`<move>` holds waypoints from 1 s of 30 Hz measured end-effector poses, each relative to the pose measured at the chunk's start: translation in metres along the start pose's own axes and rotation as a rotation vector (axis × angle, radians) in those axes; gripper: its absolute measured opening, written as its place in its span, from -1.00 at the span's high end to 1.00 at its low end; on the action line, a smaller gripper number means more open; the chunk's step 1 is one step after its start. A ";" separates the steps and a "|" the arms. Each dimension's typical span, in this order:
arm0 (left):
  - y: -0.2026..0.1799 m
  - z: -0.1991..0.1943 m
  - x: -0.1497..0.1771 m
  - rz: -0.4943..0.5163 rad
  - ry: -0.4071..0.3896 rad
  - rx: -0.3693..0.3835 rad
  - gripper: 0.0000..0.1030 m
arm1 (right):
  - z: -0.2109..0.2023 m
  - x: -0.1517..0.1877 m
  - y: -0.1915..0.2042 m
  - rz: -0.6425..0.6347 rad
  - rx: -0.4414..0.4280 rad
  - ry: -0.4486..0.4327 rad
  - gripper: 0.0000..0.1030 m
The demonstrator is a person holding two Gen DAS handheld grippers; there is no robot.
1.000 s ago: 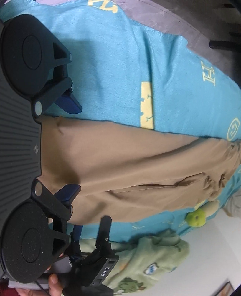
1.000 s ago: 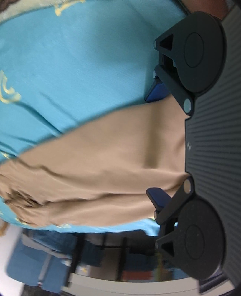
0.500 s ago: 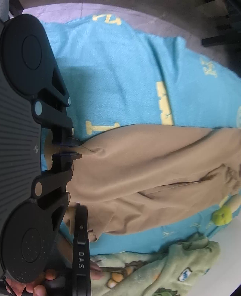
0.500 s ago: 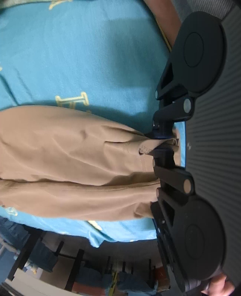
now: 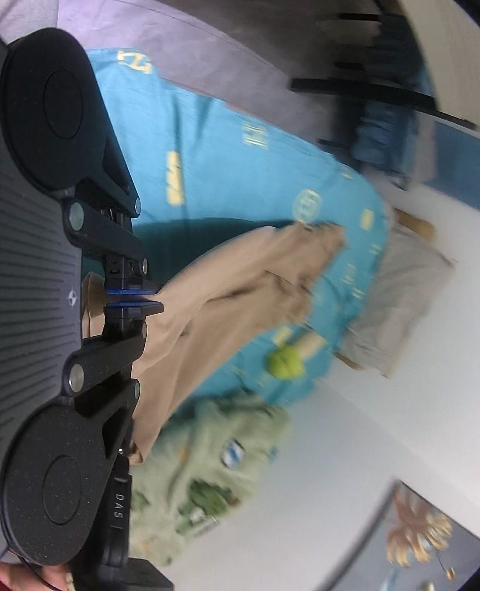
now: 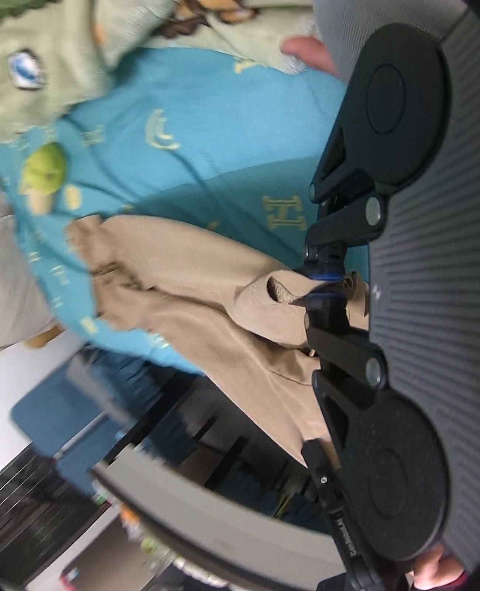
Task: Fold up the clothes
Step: 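Lift the hem end with both grippers and fold it over toward the collar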
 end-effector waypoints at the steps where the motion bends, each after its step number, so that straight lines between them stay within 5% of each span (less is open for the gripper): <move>1: -0.008 -0.010 -0.001 0.010 -0.019 0.011 0.94 | -0.011 0.000 0.001 0.000 -0.017 -0.020 0.82; 9: -0.068 -0.082 0.023 0.100 -0.120 0.045 0.94 | -0.095 0.024 -0.016 0.043 -0.145 -0.123 0.82; 14: -0.074 -0.072 0.014 0.112 -0.145 0.013 0.94 | -0.090 0.010 -0.017 0.046 -0.142 -0.152 0.82; 19: -0.056 -0.028 -0.026 0.082 -0.163 -0.022 0.93 | -0.048 -0.039 -0.004 0.021 -0.100 -0.169 0.82; 25: -0.023 0.069 -0.060 0.130 -0.138 -0.121 0.92 | 0.030 -0.098 -0.001 -0.011 -0.020 -0.139 0.81; 30: 0.004 0.149 -0.081 0.188 -0.114 -0.199 0.91 | 0.099 -0.115 -0.015 -0.042 0.064 -0.065 0.81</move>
Point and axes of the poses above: each gripper's, at about its wrist camera, not at the fingertips, and z roughly the way its jaws point, y to its left, x to its underside, the point moved 3 cm from there along z, roughly the way its jaws point, and after that the axes turned 10 degrees about z, right-handed, at the moved point
